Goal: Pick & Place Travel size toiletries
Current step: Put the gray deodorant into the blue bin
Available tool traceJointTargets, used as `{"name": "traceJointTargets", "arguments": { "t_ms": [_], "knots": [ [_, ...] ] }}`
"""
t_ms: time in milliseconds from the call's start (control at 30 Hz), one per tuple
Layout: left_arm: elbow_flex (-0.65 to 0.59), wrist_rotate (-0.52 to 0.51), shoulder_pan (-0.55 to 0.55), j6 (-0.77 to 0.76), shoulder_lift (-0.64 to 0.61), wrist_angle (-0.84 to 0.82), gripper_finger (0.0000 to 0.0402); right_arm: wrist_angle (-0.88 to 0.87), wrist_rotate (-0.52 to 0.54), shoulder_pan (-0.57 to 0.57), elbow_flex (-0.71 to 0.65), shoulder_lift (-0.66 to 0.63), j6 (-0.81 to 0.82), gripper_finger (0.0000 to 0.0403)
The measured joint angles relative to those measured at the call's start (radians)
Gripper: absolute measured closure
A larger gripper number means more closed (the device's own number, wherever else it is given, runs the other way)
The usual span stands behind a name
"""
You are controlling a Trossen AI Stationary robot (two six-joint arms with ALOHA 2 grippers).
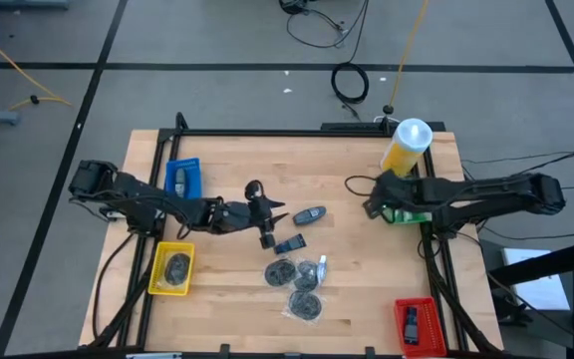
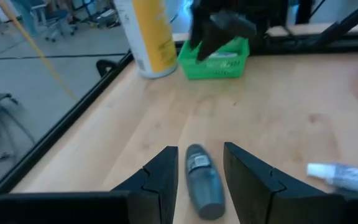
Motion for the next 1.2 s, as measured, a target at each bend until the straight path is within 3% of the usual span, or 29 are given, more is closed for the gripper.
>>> {"name": "traceJointTargets", "arguments": {
  "t_ms": [233,400,567,733,867,1100,1200],
  "knots": [
    [0.0,0.105,0.034,-0.049,0.008,0.009,0.0253,0.721,-0.193,0.093,-0.156,0.074,-0.439,0.0189],
    [0.0,0.093,0.059,-0.149,0.005,-0.082,0.0211,1.083,-0.287,0.105,-0.264,0.159,-0.582,0.0178],
    [0.0,0.078,0.057,-0.273,0.016,-0.2,0.0188,1.141,-0.43,0.038,-0.248,0.275,-0.646,0.0134],
    [0.0,0.003,0.033,-0.311,0.034,-0.208,0.0187,1.154,-0.544,-0.024,-0.166,0.416,-0.747,0.0078],
    [0.0,-0.005,0.007,-0.34,0.034,-0.208,0.0198,1.231,-0.553,-0.033,-0.136,0.521,-0.893,0.0047],
    [-0.001,-0.019,-0.025,-0.343,0.034,-0.197,0.022,1.348,-0.627,-0.09,-0.069,0.661,-1.012,0.0044],
    [-0.001,-0.019,-0.033,-0.34,0.034,-0.184,0.0226,1.345,-0.727,-0.125,-0.03,0.714,-1.03,0.0052]
  ]
}}
